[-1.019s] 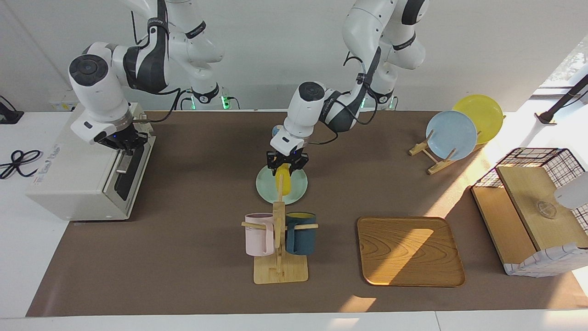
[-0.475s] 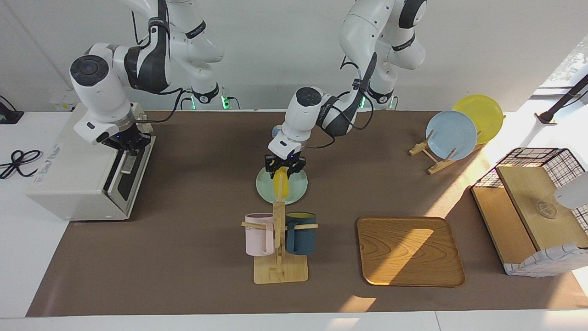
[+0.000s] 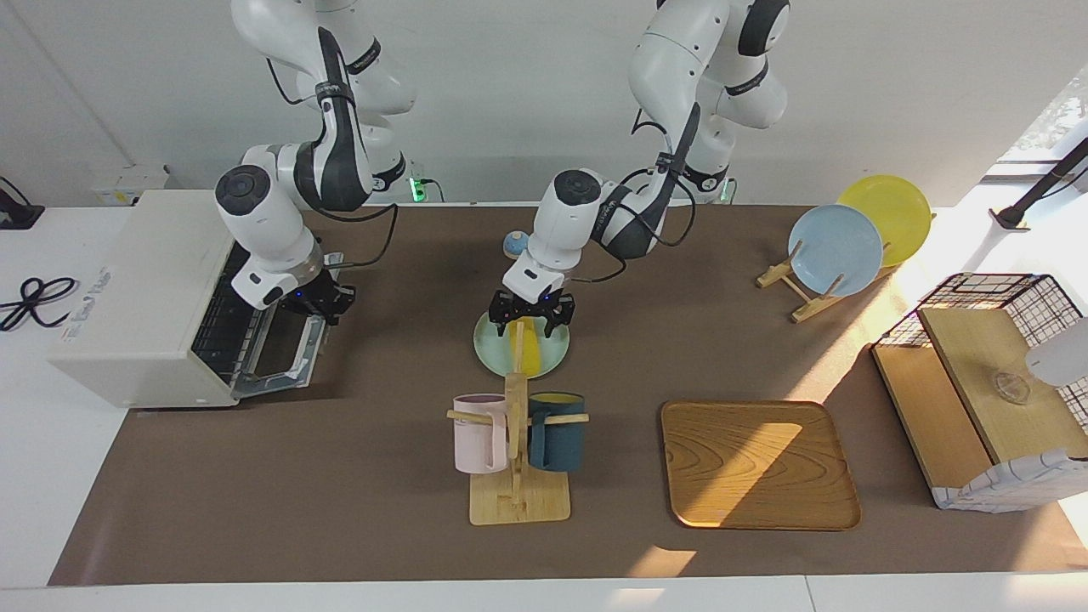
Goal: Put corn in oven
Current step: 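Carry the corn with the left gripper over the green plate, then release the corn onto the plate while the right gripper opens the oven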
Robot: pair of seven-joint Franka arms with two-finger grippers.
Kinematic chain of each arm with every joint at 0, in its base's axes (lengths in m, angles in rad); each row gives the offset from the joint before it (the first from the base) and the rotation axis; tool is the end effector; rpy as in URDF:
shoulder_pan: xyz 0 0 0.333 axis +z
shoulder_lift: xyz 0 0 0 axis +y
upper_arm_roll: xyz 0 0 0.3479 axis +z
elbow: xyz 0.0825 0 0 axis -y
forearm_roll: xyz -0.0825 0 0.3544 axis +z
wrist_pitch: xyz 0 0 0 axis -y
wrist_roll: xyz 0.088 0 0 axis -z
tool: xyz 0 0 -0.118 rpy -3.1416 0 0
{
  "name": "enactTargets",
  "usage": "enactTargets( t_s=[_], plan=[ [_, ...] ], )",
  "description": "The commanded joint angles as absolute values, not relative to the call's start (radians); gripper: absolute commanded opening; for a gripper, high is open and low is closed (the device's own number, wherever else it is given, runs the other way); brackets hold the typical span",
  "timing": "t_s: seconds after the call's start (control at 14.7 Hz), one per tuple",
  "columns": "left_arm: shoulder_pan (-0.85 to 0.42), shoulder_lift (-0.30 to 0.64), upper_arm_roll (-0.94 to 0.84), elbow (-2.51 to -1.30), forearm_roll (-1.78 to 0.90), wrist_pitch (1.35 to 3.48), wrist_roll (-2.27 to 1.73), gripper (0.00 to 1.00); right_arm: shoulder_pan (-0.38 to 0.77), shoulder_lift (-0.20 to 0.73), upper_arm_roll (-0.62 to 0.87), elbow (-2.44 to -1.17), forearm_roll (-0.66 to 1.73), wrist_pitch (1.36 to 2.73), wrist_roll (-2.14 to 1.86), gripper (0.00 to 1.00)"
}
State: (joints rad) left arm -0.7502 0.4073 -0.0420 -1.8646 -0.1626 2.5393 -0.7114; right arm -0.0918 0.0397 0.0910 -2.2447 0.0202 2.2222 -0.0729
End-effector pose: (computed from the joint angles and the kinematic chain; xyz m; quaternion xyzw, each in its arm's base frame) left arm 0.4616 -0.4627 0.3638 0.9889 0.0231 0.0542 0.1362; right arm 0.4987 0.0002 0.3846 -0.9990 -0.0297 0.0306 0.0108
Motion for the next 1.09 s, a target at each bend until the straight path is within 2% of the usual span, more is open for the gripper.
enactTargets(
  t_s=[0.0,0.27,0.41,0.54,0.61,0.75,0.82,1.02],
  plan=[
    [-0.732,0.384,-0.04,-1.868,-0.167,2.504,-0.681,1.0,-0.124,0.087,0.072,-2.293,0.015,2.341,-0.086,0.0],
    [-0.623,0.289,-0.04,-1.85,-0.167,2.348,-0.583,1.0,-0.12,0.126,0.08,-2.287,0.05,2.352,-0.057,0.0],
    [-0.537,0.261,-0.041,-1.789,-0.169,2.191,-0.49,1.0,-0.068,0.129,0.081,-2.263,0.09,2.338,-0.023,0.0],
    [-0.474,0.244,-0.04,-1.752,-0.167,2.123,-0.45,1.0,-0.003,0.143,0.083,-2.215,0.118,2.326,0.052,0.0],
    [-0.442,0.233,-0.04,-1.75,-0.167,2.109,-0.418,1.0,0.046,0.149,0.083,-2.179,0.12,2.306,0.098,0.03],
    [-0.387,0.215,-0.028,-1.749,-0.16,2.086,-0.374,1.0,0.162,0.172,0.081,-2.067,0.115,2.223,0.203,0.44],
    [-0.359,0.209,-0.026,-1.732,-0.123,2.066,-0.342,1.0,0.21,0.185,0.081,-2.018,0.104,2.206,0.263,0.51],
    [-0.267,0.201,-0.026,-1.669,-0.089,1.942,-0.227,1.0,0.348,0.238,0.08,-1.912,0.094,2.203,0.414,0.51]
  ],
)
